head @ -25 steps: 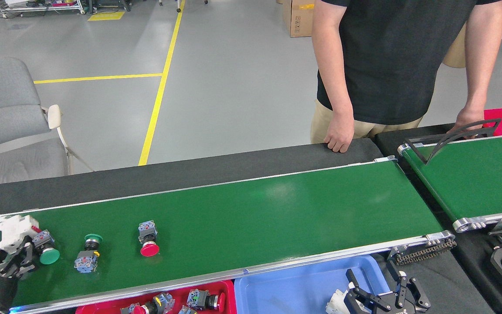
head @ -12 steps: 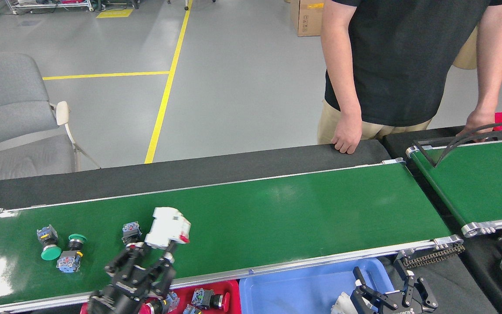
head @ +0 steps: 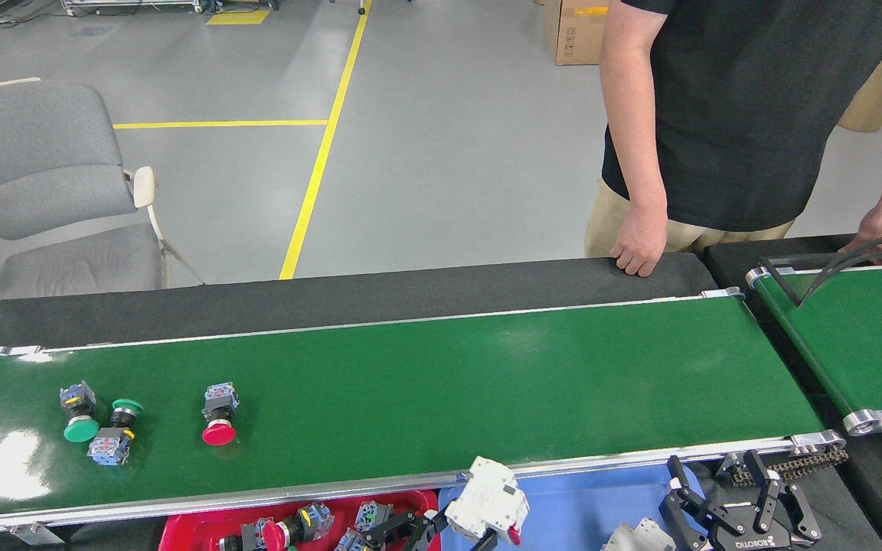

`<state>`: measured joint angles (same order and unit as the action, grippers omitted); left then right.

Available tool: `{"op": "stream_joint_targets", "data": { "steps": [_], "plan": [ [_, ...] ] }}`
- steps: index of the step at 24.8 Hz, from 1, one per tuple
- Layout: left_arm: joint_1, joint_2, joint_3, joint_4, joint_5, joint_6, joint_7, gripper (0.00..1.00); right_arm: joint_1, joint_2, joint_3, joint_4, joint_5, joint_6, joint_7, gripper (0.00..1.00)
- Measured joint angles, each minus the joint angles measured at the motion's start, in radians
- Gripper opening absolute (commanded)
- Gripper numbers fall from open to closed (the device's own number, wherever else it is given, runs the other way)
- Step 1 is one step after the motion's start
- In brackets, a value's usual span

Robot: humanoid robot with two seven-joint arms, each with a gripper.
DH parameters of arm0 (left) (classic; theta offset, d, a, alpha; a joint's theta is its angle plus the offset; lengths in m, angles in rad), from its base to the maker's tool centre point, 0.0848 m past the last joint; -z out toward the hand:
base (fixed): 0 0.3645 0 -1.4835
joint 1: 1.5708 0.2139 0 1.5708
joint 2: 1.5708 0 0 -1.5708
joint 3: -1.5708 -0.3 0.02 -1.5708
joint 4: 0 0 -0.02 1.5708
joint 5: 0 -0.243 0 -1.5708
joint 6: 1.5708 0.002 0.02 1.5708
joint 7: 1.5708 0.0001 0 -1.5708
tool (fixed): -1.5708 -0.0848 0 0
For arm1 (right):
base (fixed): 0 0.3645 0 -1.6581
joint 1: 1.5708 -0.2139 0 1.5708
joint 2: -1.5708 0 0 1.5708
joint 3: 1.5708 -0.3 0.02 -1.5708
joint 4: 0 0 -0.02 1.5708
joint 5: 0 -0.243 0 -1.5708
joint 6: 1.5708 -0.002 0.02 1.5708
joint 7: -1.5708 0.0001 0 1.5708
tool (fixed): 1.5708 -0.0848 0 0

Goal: Pick switch part from conveyor to tray

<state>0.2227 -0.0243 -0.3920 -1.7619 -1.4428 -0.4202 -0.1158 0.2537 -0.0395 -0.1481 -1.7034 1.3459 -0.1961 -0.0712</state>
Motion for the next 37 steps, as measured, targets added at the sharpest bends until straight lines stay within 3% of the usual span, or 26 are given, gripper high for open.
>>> {"op": "stream_joint_targets", "data": {
  "steps": [6,10,15,19,23,28,37],
  "plan": [
    [0.000,-0.008,0.070,0.000,0.000,0.038,0.006,0.99,0.000,0.000,0.000,0.000,-0.003,-0.006,0.005,0.99],
    [-0.002,-0.014,0.342,0.000,0.000,0.090,0.017,0.99,0.001,0.000,0.000,0.000,-0.003,-0.008,0.006,0.99],
    [-0.002,0.016,0.775,0.006,0.002,0.102,0.058,0.99,0.000,0.000,0.003,-0.009,-0.003,-0.008,0.015,0.99],
    [0.057,0.072,0.969,0.076,0.005,0.027,0.106,0.99,0.000,0.000,0.004,-0.011,-0.002,-0.008,0.026,0.99],
    [0.124,0.073,1.001,0.093,0.005,-0.067,0.144,0.99,0.000,0.000,0.004,-0.011,-0.002,-0.009,0.031,0.99],
    [0.123,0.080,1.000,0.098,0.008,-0.101,0.153,0.99,0.000,0.000,0.004,-0.011,-0.003,-0.009,0.032,0.99],
    [-0.064,0.177,0.951,0.274,0.008,-0.109,0.121,0.99,-0.037,0.000,0.004,-0.009,-0.002,-0.010,0.090,0.99]
  ]
}}
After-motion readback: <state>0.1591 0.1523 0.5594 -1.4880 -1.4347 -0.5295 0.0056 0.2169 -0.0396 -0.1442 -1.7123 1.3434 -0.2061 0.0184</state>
